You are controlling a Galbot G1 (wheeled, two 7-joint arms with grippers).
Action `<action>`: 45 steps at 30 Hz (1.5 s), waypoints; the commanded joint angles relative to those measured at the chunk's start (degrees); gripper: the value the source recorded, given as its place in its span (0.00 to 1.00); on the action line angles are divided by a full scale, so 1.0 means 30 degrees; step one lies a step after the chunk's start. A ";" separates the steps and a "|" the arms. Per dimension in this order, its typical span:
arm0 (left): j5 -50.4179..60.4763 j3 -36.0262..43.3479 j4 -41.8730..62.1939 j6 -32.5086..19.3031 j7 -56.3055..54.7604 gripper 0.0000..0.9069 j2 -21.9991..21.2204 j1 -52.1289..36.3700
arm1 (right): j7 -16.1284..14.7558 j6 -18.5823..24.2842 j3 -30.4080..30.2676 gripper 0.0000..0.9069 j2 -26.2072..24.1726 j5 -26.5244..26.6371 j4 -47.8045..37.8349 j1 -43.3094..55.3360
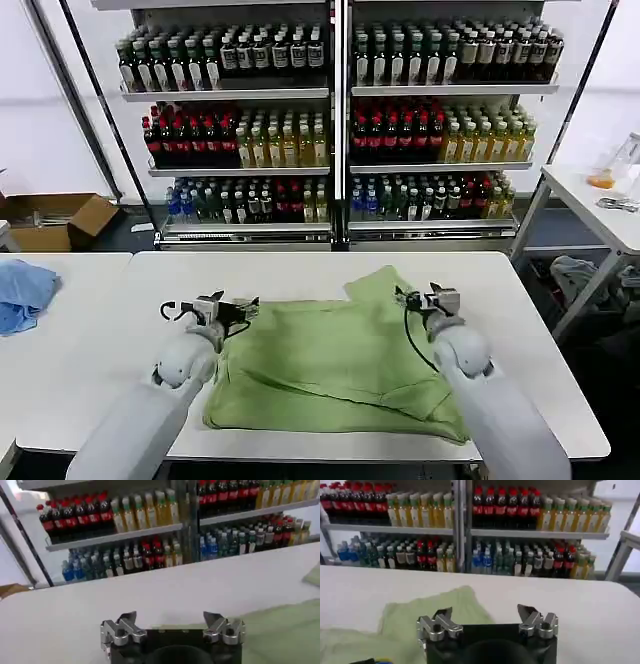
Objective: Fold and organize the clothes.
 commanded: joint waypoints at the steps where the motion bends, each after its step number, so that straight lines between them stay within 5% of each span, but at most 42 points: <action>1: -0.0522 0.0824 0.2392 0.0497 -0.0037 1.00 -0.0502 -0.1543 | -0.0032 -0.0383 -0.0970 1.00 0.1974 0.0131 -0.5660 0.3700; 8: -0.1051 0.0845 0.1695 0.0509 0.0019 1.00 -0.0045 -0.0821 | -0.0223 -0.0588 -0.0808 1.00 0.2890 -0.0130 -0.7107 0.3992; 10: -0.1408 0.0784 0.1776 0.0508 0.0012 0.56 -0.0019 -0.0760 | -0.0352 -0.0585 -0.0730 0.18 0.3099 -0.0137 -0.7457 0.4090; 11: -0.1588 0.0742 0.1787 0.0496 0.0018 0.19 -0.0004 -0.0716 | -0.0435 -0.0579 -0.0686 0.00 0.3220 -0.0106 -0.7672 0.4124; 13: -0.1785 0.0663 0.1737 0.0499 0.0010 0.04 0.0059 -0.0610 | -0.0552 -0.0502 -0.0675 0.00 0.3403 -0.0009 -0.7941 0.4158; 16: -0.1974 0.0597 0.1635 0.0483 0.0092 0.02 0.0193 -0.0439 | -0.0796 -0.0556 -0.0741 0.00 0.3581 -0.0016 -0.8145 0.4159; 29: -0.3115 -0.0066 0.1367 0.0434 0.0787 0.02 0.0296 0.0223 | -0.0753 -0.0712 -0.0830 0.00 0.3592 -0.0072 -0.7134 0.3399; 45: -0.4804 -0.1700 -0.0864 -0.1749 0.0708 0.02 0.0806 0.1273 | -0.0661 0.1383 -0.0274 0.00 0.1222 0.0447 -0.0322 0.0496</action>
